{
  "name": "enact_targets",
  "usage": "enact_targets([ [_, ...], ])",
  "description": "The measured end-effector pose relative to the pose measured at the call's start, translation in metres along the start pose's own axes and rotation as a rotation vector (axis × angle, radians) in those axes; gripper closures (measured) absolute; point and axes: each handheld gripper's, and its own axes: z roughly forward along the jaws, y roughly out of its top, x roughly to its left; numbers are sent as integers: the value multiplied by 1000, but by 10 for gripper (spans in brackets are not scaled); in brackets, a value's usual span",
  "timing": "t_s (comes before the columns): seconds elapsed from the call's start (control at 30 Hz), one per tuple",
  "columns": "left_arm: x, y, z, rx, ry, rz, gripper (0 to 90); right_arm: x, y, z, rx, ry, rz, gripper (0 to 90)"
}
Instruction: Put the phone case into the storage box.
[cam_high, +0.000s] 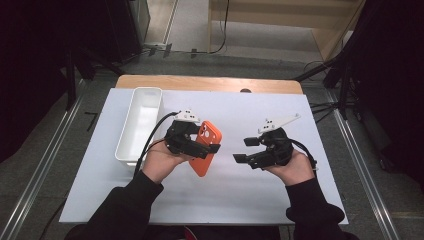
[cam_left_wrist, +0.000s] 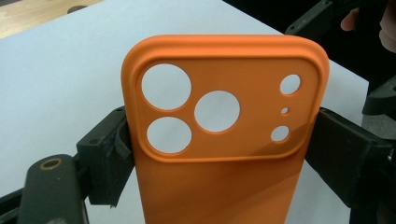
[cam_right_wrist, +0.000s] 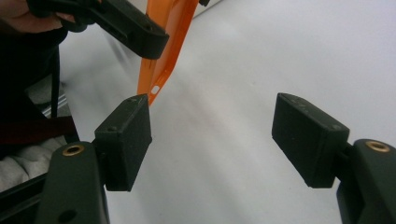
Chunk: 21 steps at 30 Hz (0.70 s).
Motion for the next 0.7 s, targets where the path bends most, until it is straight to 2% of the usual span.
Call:
enact_targets([
  [0.13,0,0,0,2,-4,0,159,1,-7,1,-3,3,-7,270],
  [0.33,0,0,-1,-6,-11,1,159,3,-17,2,-13,-5,9,270],
  [0.57,0,1,-4,-16,-10,10,159,6,-26,4,-34,7,-7,269],
  [0.7,2,1,-6,-18,-14,6,159,6,-35,4,-36,-4,-15,268],
])
